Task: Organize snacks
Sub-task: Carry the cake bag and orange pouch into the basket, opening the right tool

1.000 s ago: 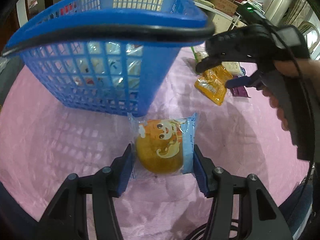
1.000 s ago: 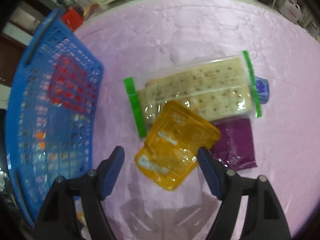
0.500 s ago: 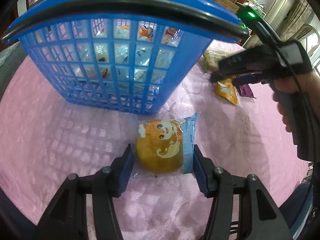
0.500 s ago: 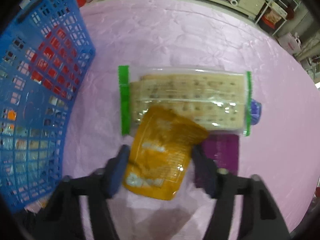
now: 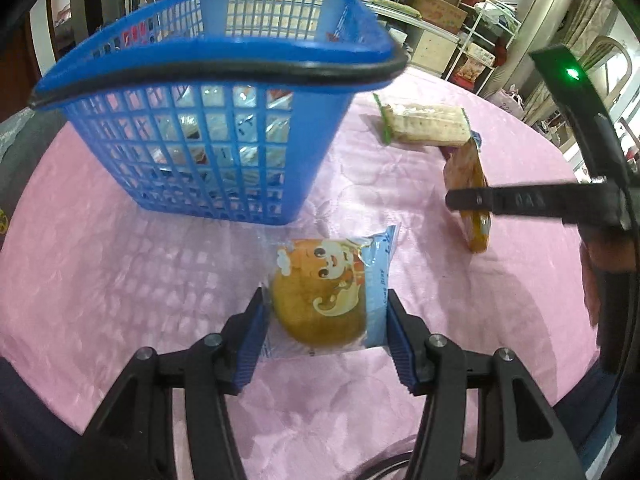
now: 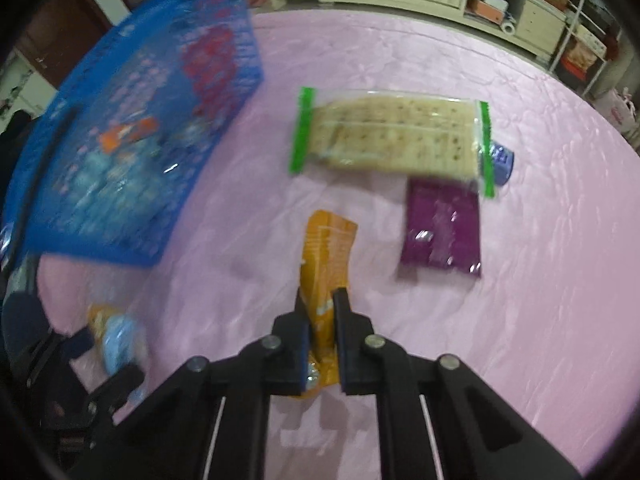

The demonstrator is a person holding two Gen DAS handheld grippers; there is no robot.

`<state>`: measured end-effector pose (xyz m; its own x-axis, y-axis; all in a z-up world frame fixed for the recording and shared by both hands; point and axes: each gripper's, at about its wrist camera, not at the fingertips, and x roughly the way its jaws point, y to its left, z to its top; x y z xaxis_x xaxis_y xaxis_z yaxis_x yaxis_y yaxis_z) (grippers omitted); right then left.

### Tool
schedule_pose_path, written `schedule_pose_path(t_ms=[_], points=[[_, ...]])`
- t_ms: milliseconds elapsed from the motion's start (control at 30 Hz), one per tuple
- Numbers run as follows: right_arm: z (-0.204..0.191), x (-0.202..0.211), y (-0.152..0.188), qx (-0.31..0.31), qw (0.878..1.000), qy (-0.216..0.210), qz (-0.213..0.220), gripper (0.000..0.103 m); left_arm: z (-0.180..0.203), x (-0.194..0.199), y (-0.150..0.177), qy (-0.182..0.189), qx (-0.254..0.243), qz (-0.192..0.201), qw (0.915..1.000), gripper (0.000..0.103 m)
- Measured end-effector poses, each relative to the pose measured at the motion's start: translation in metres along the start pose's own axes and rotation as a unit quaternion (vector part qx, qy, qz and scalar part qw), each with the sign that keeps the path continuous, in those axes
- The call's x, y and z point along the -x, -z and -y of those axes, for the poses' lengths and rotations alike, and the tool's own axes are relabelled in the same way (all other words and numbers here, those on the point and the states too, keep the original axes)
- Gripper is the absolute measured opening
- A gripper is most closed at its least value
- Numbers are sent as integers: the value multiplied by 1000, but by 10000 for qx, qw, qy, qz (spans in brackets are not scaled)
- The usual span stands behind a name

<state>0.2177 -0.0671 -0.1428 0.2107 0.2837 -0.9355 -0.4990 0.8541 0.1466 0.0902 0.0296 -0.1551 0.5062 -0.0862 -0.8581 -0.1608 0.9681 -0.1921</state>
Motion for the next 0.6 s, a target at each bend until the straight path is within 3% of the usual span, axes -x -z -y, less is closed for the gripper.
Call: schedule_pose_path(t_ms=[133, 267, 400, 600], points=[[-6, 16, 12, 168, 9996, -195, 143, 14, 8, 10, 0, 6, -84, 81, 9999, 53], [-25, 44, 26, 322, 9983, -341, 344, 14, 12, 21, -4, 237, 59, 119, 9996, 53], [-31, 92, 52, 378, 9962, -490, 619, 14, 21, 37, -8, 272, -232, 231, 9991, 53], [-72, 119, 47, 611, 9916, -656, 937, 14, 28, 70, -19, 188, -803, 581, 9949, 53]])
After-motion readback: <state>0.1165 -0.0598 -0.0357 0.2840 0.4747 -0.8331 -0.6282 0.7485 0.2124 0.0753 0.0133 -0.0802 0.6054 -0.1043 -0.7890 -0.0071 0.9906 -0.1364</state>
